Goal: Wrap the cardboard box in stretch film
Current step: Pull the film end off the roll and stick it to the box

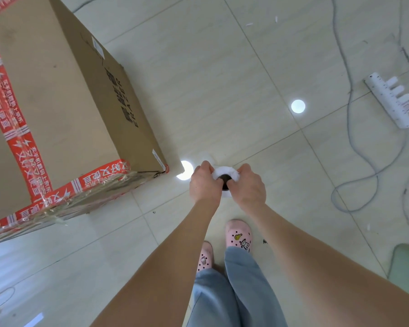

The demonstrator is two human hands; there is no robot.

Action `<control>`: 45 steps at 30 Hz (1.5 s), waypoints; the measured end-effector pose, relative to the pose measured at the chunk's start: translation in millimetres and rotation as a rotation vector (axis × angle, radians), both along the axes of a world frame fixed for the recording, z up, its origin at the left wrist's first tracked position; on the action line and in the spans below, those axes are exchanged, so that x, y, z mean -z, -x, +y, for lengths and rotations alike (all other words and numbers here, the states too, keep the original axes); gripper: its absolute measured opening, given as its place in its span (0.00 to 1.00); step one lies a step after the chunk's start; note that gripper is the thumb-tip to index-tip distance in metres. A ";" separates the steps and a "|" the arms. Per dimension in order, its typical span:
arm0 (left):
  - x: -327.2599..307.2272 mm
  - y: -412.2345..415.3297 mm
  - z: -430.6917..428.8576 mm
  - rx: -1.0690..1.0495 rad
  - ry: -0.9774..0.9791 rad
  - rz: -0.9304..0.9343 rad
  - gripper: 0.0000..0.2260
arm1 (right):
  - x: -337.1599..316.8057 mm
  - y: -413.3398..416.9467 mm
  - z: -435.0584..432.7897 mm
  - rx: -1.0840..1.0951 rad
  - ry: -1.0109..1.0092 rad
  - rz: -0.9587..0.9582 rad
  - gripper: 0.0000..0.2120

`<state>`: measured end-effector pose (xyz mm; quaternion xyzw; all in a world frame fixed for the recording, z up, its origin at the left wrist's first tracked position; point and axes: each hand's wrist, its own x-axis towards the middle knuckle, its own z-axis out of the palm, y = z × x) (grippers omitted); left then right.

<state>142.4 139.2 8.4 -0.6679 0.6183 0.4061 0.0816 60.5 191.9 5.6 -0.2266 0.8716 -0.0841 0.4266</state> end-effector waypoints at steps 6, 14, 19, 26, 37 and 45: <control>9.9 -7.8 5.3 -0.106 -0.050 0.080 0.07 | 7.2 -4.6 2.6 -0.034 0.019 0.045 0.09; 19.4 -5.0 2.6 -0.127 -0.090 0.185 0.14 | 14.8 3.3 1.2 0.049 0.011 0.040 0.12; 22.1 -4.2 4.4 -0.156 -0.175 0.178 0.16 | 21.0 -2.9 7.2 0.220 0.027 -0.097 0.12; 15.4 -8.9 7.8 -0.159 -0.231 0.140 0.13 | 15.9 -2.9 12.4 0.130 0.075 -0.053 0.08; 4.5 -49.7 42.7 -0.103 -0.033 0.183 0.18 | 11.2 -36.5 54.0 0.091 0.225 -0.019 0.29; -0.5 -72.2 76.5 -0.048 0.042 0.143 0.19 | -2.9 -37.6 88.6 -0.065 0.225 0.122 0.34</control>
